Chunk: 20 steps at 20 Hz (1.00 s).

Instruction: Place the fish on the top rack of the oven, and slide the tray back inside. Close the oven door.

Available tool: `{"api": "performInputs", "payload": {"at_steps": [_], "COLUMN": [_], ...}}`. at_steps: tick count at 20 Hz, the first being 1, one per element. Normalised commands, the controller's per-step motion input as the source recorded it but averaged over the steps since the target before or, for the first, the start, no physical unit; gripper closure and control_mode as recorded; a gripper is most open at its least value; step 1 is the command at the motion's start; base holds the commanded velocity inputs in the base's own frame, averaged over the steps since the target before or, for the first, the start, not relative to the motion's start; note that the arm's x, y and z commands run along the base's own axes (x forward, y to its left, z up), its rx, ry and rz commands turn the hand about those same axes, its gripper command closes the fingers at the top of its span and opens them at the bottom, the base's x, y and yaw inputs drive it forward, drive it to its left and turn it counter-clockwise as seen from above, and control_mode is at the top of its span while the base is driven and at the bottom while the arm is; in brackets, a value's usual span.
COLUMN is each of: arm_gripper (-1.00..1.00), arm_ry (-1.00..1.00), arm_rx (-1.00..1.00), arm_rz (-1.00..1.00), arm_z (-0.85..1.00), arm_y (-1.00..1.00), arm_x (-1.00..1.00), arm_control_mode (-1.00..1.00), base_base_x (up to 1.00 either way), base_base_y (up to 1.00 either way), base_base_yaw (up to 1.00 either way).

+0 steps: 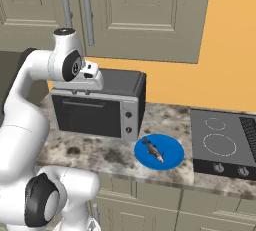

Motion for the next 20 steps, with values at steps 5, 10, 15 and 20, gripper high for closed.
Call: {"api": "performInputs", "payload": {"at_steps": [5,10,15,20], "arm_gripper": [-1.0,-1.0,-1.0,-1.0], "arm_ry": [-0.06,0.0,0.03,0.21], "arm_rx": [0.0,0.02,-0.02,-0.08], "arm_rz": [-0.01,0.05,0.1,0.19], "arm_z": [-0.07,-0.35,-0.38,-0.58], "arm_y": [-0.1,-0.63,-0.95,-0.8], "arm_x": [-0.34,-0.46,-0.2,0.0], "arm_control_mode": [-1.0,-1.0,-1.0,-1.0], "base_base_x": [0.0,0.0,0.0,0.0], "base_base_y": [0.0,0.0,0.0,0.0], "base_base_yaw": [0.0,0.0,0.0,0.0]}}
